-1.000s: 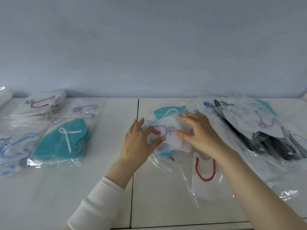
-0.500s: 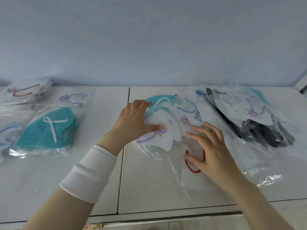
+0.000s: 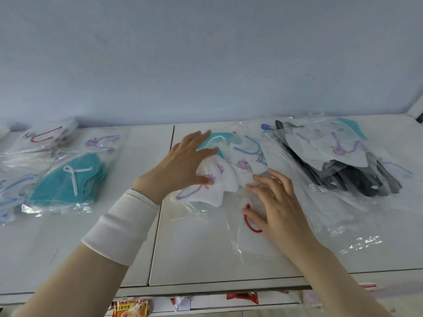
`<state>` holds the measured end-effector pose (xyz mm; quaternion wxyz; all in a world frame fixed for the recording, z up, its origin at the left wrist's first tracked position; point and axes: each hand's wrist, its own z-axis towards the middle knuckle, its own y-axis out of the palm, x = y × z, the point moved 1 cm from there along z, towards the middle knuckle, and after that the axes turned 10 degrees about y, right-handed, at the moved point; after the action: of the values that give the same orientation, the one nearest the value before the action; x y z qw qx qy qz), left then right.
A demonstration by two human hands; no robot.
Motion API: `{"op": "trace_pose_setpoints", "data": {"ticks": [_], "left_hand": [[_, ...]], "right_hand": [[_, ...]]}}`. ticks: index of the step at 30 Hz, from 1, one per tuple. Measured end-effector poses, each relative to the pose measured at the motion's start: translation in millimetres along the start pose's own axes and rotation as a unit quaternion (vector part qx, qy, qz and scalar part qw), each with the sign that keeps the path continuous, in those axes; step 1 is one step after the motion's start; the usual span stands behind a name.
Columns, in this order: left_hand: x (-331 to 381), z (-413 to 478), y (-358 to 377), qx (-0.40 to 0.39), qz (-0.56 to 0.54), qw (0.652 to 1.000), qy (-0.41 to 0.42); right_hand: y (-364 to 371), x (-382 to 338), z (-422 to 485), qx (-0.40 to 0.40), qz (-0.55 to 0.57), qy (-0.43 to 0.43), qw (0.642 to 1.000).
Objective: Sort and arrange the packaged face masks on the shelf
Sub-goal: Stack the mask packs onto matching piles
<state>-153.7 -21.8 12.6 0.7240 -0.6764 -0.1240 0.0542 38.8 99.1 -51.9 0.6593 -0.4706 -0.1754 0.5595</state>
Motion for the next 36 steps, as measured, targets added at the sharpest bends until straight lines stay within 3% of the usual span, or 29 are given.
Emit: {"op": "trace_pose_setpoints", "data": {"ticks": [2, 7, 11, 15, 20, 25, 31, 36], "left_hand": [[1.5, 3.6, -0.6, -0.029, -0.009, 0.999, 0.027], [2.4, 7.9, -5.9, 0.014, 0.027, 0.999, 0.031], [0.0, 6.3, -11.5, 0.03, -0.003, 0.999, 0.04], [-0.8, 9.5, -11.8, -0.018, -0.01, 0.999, 0.043], [-0.5, 11.5, -11.4, -0.006, 0.013, 0.998, 0.06], [-1.4, 14.7, -9.7, -0.056, -0.028, 0.997, 0.041], [0.6, 8.7, -16.7, 0.047, 0.027, 0.995, 0.082], [-15.2, -18.0, -49.6, 0.142, -0.206, 0.968, -0.015]], "right_hand": [[0.7, -0.2, -0.6, 0.0, 0.007, 0.004, 1.0], [2.8, 1.4, -0.8, 0.0, 0.005, 0.006, 1.0], [2.7, 1.6, -0.7, -0.009, 0.008, 0.012, 1.0], [2.5, 2.7, -1.3, -0.013, -0.001, 0.014, 1.0], [2.8, 2.6, -0.8, -0.005, 0.002, 0.011, 1.0], [2.7, 2.1, -1.1, 0.006, -0.001, 0.007, 1.0], [2.4, 1.6, -1.5, -0.001, 0.002, 0.02, 1.0], [2.8, 3.7, -1.2, -0.021, 0.025, 0.03, 0.999]]}}
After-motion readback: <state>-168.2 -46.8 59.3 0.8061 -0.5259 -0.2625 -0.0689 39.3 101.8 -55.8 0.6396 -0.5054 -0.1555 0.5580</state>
